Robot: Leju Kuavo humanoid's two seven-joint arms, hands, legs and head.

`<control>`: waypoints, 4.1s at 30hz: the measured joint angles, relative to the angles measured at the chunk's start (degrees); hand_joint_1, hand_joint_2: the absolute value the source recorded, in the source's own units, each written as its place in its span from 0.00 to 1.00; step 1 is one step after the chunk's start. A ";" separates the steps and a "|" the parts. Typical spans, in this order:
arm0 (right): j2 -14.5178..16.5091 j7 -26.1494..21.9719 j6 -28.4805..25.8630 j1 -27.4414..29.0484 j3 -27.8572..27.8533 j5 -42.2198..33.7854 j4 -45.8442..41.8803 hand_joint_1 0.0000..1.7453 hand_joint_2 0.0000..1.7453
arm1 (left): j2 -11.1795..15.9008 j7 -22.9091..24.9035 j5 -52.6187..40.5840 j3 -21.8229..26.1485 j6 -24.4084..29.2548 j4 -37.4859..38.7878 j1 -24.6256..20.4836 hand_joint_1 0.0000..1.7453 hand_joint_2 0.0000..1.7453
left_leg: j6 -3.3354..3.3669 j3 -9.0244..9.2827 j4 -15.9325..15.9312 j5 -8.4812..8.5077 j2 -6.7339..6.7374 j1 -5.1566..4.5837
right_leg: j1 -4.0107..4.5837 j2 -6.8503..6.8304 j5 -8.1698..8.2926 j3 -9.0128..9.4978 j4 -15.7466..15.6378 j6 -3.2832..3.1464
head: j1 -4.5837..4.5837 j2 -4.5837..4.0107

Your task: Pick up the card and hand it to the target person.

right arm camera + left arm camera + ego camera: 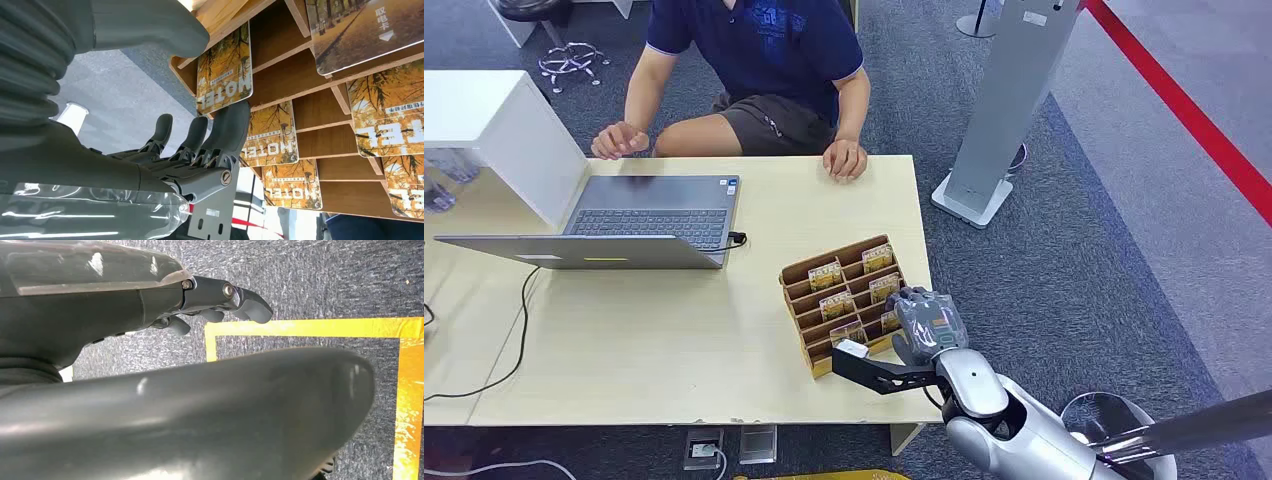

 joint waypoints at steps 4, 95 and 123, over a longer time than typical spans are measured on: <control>0.00 0.00 0.02 0.00 -0.02 0.00 0.00 0.47 1.00 | -0.01 0.00 0.03 0.00 0.00 0.02 0.00 0.00 0.00 | 0.00 0.00 0.00 0.00 0.00 0.00 | 0.00 0.00 0.00 0.00 0.00 0.00 | 0.02 -0.02; 0.56 -6.05 -7.82 -5.65 -1.57 -0.66 -6.34 1.00 1.00 | -0.02 -1.13 -1.12 -0.04 -0.33 0.02 0.00 0.00 0.00 | 0.01 0.02 0.00 0.05 0.01 0.00 | 0.00 0.01 0.03 0.04 0.01 0.01 | 0.04 -0.01; 22.46 -23.71 -20.39 -30.37 3.78 -7.82 37.72 0.00 1.00 | -0.06 -1.20 -0.94 -0.42 -0.43 0.02 -0.57 0.00 0.00 | 0.00 -0.05 0.00 0.09 -0.11 0.00 | 0.00 -0.10 0.04 0.00 0.07 0.00 | 0.04 -0.02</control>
